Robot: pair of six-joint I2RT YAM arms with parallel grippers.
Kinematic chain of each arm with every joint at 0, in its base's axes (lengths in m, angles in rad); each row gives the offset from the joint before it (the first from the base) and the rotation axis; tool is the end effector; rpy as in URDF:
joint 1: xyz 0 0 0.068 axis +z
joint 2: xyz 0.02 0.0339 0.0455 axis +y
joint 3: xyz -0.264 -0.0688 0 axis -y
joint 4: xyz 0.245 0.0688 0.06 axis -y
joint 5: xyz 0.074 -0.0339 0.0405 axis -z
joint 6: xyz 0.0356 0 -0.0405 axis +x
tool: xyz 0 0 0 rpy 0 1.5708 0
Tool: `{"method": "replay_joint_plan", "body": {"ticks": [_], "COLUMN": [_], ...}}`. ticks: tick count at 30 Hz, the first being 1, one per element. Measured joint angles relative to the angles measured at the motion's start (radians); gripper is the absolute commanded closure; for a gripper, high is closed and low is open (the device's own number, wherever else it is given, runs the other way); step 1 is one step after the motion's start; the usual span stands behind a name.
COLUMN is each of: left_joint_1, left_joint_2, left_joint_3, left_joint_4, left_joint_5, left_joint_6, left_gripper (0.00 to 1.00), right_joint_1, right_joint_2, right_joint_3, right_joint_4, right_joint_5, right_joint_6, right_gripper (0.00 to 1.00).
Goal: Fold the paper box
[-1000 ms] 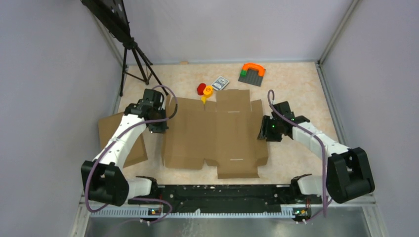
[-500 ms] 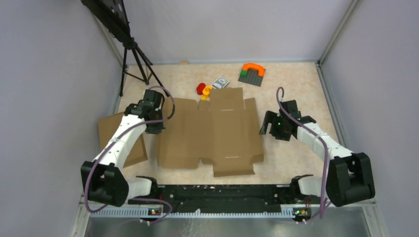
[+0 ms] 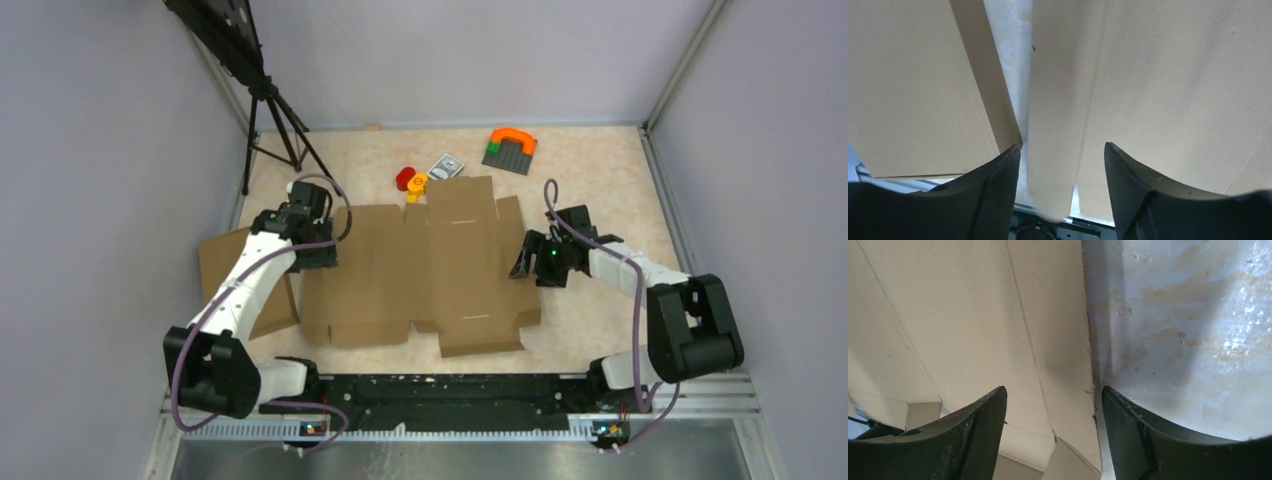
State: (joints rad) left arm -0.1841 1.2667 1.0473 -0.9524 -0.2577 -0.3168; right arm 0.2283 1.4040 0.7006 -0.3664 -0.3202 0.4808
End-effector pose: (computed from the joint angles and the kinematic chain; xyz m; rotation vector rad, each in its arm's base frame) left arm 0.2329 -0.0341 0.2707 -0.2483 2.6755 0.2026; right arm 0.2445 0.0683 0.1666 0.2300 2.7012 0.6508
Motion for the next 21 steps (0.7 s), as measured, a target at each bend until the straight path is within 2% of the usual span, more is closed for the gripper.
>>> {"method": "replay_joint_plan", "body": {"ticks": [5,9,18,21], "left_joint_1": [-0.006,-0.035,-0.050,-0.115], "left_joint_2": [-0.019,-0.093,-0.095,-0.080], "left_joint_3": [0.000,0.000,0.000,0.000], "left_joint_4": [-0.002,0.003,0.068,0.107], "left_joint_5": [0.010,0.073,0.354,0.408], "left_joint_6": [0.002,0.008,0.003,-0.004], "left_gripper": [0.28,0.27,0.31,0.31], "right_joint_1": [0.008,0.040,0.167,0.196], "right_joint_2": [0.041,0.046,0.015,0.008], "right_joint_3": [0.008,0.026,0.099,0.108], "right_joint_4": [0.018,0.012,-0.066,-0.077], "right_joint_5": [-0.007,0.023,0.185,0.211], "right_joint_6": [-0.011,-0.023,-0.037,-0.035], "right_gripper": [0.48,0.62,0.58,0.57]}}
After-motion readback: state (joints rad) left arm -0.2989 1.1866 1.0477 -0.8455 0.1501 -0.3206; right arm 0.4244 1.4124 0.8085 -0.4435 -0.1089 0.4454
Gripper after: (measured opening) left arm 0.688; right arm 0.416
